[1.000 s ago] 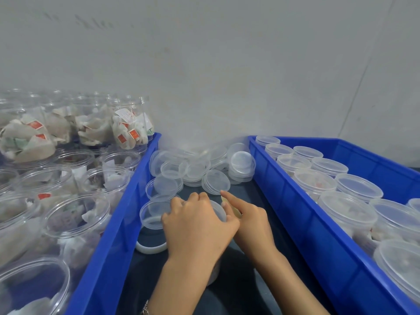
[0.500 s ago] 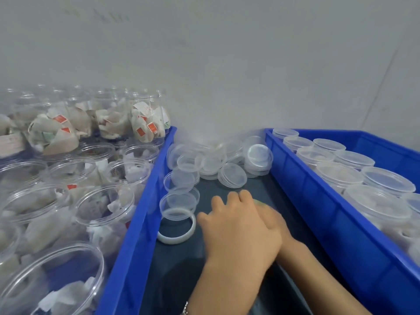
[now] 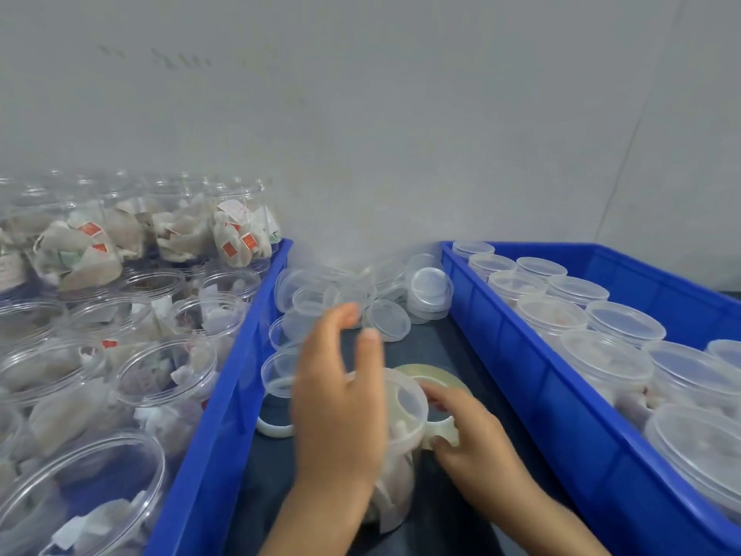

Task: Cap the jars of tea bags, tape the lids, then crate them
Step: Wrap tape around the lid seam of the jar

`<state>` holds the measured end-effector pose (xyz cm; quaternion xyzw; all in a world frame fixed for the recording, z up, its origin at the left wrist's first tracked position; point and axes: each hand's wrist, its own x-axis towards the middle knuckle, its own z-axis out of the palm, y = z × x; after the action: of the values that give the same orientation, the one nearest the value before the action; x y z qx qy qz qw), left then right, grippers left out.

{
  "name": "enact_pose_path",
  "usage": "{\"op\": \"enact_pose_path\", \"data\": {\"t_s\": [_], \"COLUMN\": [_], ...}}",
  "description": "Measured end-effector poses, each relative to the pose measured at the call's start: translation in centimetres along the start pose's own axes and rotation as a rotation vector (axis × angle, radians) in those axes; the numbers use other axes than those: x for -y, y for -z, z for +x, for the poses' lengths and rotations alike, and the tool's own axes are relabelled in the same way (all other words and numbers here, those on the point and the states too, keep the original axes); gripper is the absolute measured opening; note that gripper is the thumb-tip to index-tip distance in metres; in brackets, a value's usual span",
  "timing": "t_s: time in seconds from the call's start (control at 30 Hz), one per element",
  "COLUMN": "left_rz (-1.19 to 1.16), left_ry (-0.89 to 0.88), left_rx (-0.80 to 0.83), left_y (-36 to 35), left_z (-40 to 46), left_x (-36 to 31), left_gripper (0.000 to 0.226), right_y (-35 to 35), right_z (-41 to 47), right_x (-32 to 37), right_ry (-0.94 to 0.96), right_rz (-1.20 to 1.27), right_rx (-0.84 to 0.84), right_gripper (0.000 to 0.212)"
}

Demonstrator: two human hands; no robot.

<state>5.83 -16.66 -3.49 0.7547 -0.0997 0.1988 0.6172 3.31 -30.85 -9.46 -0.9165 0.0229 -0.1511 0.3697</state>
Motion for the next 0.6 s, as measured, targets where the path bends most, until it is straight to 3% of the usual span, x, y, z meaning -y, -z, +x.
{"op": "enact_pose_path", "data": {"t_s": [0.03, 0.1, 0.2, 0.3, 0.5, 0.6], "left_rz": [-0.090, -0.152, -0.110, -0.126, -0.131, -0.219], "left_ry": [-0.004, 0.103, 0.382, 0.498, 0.318, 0.137], "left_rx": [-0.112, -0.185, -0.045, 0.085, 0.096, 0.151], "left_y": [0.9, 2.2, 2.2, 1.4, 0.5, -0.6], "left_z": [-0.3, -1.2, -3.0, -4.5, -5.1, -5.0], "left_x": [0.4, 1.7, 3.3, 3.5, -0.2, -3.9], "left_gripper": [0.024, 0.028, 0.047, 0.039, 0.055, 0.046], "right_y": [0.3, 0.7, 0.5, 0.0, 1.6, 4.5], "right_z": [-1.0, -2.7, -4.2, -3.8, -3.7, -4.3], "right_x": [0.5, 1.5, 3.1, 3.8, 5.4, 6.2], "right_ry": [-0.004, 0.018, 0.073, 0.049, 0.087, 0.155], "right_rz": [0.070, 0.173, 0.218, 0.250, 0.222, 0.191], "right_rx": [-0.055, -0.085, 0.027, 0.083, -0.141, -0.266], "right_gripper": [0.070, 0.070, 0.076, 0.085, 0.070, 0.076]}}
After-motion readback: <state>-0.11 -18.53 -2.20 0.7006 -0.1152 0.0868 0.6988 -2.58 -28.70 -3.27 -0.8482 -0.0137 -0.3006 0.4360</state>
